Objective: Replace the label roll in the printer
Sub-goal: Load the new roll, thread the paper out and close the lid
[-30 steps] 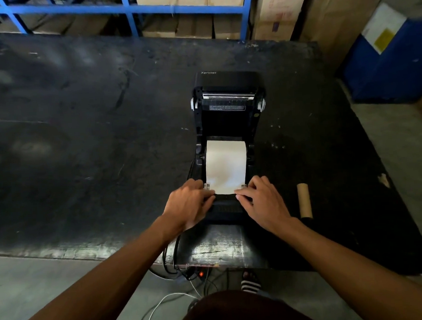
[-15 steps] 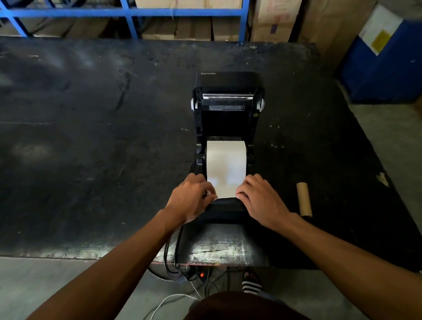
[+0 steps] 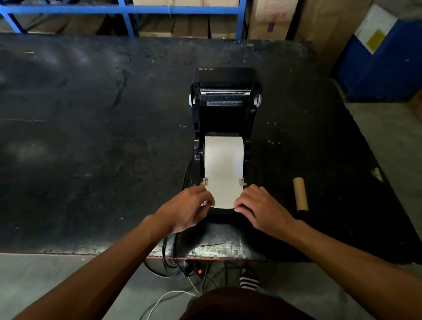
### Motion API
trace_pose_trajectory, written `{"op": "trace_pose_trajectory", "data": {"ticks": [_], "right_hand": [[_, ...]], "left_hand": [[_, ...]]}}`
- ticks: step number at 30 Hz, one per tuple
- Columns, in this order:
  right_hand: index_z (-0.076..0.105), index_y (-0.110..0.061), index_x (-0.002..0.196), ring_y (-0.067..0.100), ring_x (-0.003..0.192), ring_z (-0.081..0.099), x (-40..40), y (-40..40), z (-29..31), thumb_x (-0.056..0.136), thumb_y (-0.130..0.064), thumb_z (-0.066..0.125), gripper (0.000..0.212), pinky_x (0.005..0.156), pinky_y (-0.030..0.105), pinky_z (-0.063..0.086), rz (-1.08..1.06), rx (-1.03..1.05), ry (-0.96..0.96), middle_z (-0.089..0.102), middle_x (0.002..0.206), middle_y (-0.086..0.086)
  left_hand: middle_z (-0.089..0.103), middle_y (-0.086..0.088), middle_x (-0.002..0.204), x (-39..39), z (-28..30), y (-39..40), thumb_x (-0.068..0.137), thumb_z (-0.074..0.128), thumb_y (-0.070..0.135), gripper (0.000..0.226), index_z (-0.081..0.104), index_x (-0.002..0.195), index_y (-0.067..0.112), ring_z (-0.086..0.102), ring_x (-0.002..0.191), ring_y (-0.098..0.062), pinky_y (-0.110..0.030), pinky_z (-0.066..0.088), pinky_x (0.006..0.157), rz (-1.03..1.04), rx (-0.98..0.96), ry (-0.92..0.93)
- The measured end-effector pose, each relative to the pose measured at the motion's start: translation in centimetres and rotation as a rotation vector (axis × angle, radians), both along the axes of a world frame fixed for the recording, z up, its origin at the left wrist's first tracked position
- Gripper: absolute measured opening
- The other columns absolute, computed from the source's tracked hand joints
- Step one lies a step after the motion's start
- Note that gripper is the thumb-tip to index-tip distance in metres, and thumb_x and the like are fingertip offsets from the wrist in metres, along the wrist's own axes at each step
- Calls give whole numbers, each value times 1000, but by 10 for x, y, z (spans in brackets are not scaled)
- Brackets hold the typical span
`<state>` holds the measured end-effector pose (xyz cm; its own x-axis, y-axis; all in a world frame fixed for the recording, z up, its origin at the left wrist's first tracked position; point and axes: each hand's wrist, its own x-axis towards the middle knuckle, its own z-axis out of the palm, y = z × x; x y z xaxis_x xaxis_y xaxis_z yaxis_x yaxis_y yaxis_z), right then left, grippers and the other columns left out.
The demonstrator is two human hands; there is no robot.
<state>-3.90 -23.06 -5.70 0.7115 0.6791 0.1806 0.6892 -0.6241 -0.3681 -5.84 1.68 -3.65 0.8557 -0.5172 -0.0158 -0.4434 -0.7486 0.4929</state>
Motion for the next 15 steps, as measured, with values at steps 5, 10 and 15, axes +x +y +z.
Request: {"op": "trace_pose_trajectory", "data": {"ticks": [5, 10, 15], "right_hand": [[64, -11, 93, 14, 85, 51, -13, -2, -4, 97, -20, 50, 16, 78, 25, 43, 54, -32, 29, 60, 93, 2], [66, -12, 93, 13, 83, 53, -26, -3, -13, 92, -17, 58, 9, 70, 22, 45, 92, -52, 34, 59, 91, 2], [66, -13, 100, 17, 87, 56, -33, -6, -23, 93, -20, 56, 14, 69, 28, 52, 158, -99, 46, 59, 96, 4]], "left_hand": [[64, -10, 110, -11, 0, 3, 98, 56, 17, 19, 70, 110, 12, 61, 97, -23, -36, 53, 84, -50, 22, 0], [65, -10, 112, -22, -4, 2, 99, 55, 17, 20, 70, 112, 15, 62, 99, -24, -37, 53, 85, -105, 61, 54], [65, -7, 114, -29, -9, 2, 99, 54, 18, 21, 71, 112, 19, 62, 100, -22, -37, 53, 85, -143, 95, 103]]}}
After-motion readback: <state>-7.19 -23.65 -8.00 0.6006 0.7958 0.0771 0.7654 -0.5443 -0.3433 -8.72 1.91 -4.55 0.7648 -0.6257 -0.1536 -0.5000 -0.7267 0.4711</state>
